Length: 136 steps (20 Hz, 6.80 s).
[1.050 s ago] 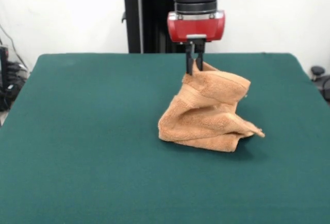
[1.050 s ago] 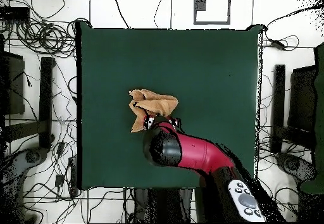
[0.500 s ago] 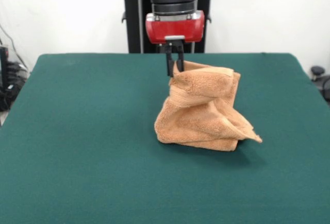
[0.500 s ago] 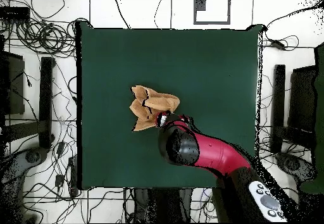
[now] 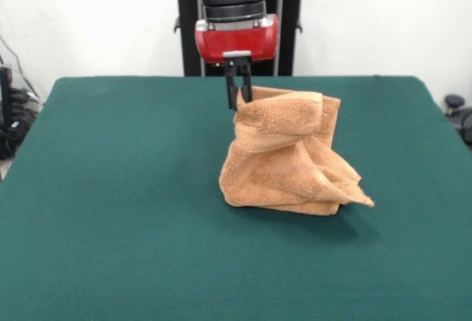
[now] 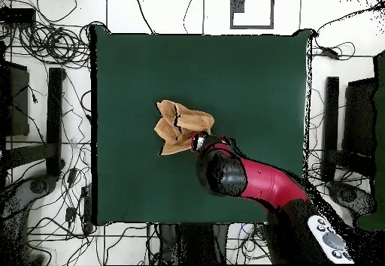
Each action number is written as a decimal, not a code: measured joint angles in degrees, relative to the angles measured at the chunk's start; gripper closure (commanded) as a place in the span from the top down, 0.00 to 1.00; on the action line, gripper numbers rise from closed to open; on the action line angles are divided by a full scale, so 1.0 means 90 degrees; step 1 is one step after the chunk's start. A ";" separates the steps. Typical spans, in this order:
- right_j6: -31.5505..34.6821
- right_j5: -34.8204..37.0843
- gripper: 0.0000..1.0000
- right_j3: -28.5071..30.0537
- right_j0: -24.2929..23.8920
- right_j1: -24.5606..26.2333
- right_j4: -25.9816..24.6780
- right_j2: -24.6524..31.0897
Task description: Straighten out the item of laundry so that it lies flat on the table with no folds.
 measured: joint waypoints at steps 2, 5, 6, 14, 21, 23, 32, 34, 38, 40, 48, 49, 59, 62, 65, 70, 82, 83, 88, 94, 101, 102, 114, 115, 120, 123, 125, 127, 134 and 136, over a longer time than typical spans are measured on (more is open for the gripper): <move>0.0000 0.0025 0.00 -0.0001 -0.0051 0.0001 -0.0021 0.0050; 0.0000 0.0129 0.00 -0.0001 -0.0154 0.0001 -0.0040 0.0163; 0.0000 0.0190 0.00 -0.0001 -0.0194 0.0001 -0.0040 0.0192; 0.0000 0.0656 0.00 0.0000 -0.0584 0.0004 -0.0095 0.0403; 0.0000 0.0969 0.00 0.0000 -0.1084 0.0019 -0.0354 0.0682; 0.0000 0.1037 0.00 -0.0002 -0.1231 0.0036 -0.0420 0.0738; 0.0000 0.1201 0.00 -0.0002 -0.1533 0.0056 -0.0625 0.0951; 0.0000 0.1218 0.00 -0.0003 -0.1535 0.0056 -0.0625 0.0956; 0.0000 0.1344 0.00 -0.0042 -0.1533 0.0064 -0.0627 0.0998; 0.0000 0.1438 0.00 -0.0094 -0.1533 0.0080 -0.0627 0.1021; 0.0000 0.1880 0.00 -0.0359 -0.1554 0.0259 -0.0653 0.1145; 0.0000 0.1889 0.00 -0.0370 -0.1559 0.0269 -0.0664 0.1156; 0.0000 0.2184 0.00 -0.0570 -0.1611 0.0392 -0.0900 0.1403; 0.0000 0.2387 0.00 -0.0676 -0.1611 0.0397 -0.0925 0.1450; 0.0000 0.2523 0.00 -0.0780 -0.1614 0.0419 -0.0926 0.1485; 0.0000 0.2558 0.00 -0.0861 -0.1622 0.0490 -0.0928 0.1507; 0.0000 0.2593 1.00 -0.0893 -0.1632 0.0518 -0.0929 0.1515; 0.0000 0.2602 1.00 -0.0892 -0.1642 0.0517 -0.0930 0.1524; 0.0000 0.2602 1.00 -0.0892 -0.1742 0.0522 -0.0930 0.1664; 0.0000 0.2653 1.00 -0.0936 -0.1857 0.0518 -0.0932 0.1754; 0.0000 0.2954 1.00 -0.1332 -0.1876 0.0781 -0.0934 0.1799; 0.0000 0.2955 1.00 -0.1410 -0.1903 0.0870 -0.0948 0.1825; 0.0000 0.2955 1.00 -0.1501 -0.2087 0.1135 -0.0953 0.1863; 0.0000 0.2955 1.00 -0.1515 -0.2102 0.1143 -0.0951 0.1869; 0.0000 0.2985 1.00 -0.1598 -0.2231 0.1157 -0.0953 0.1922; -0.0001 0.3165 1.00 -0.1723 -0.2321 0.1160 -0.0953 0.1952; -0.0001 0.3367 1.00 -0.1837 -0.2347 0.1158 -0.0954 0.1962; -0.0001 0.3560 1.00 -0.1938 -0.2351 0.1149 -0.0956 0.1968; -0.0001 0.4304 1.00 -0.2274 -0.2351 0.0907 -0.1138 0.2058; -0.0001 0.4319 1.00 -0.2291 -0.2355 0.0794 -0.1249 0.2082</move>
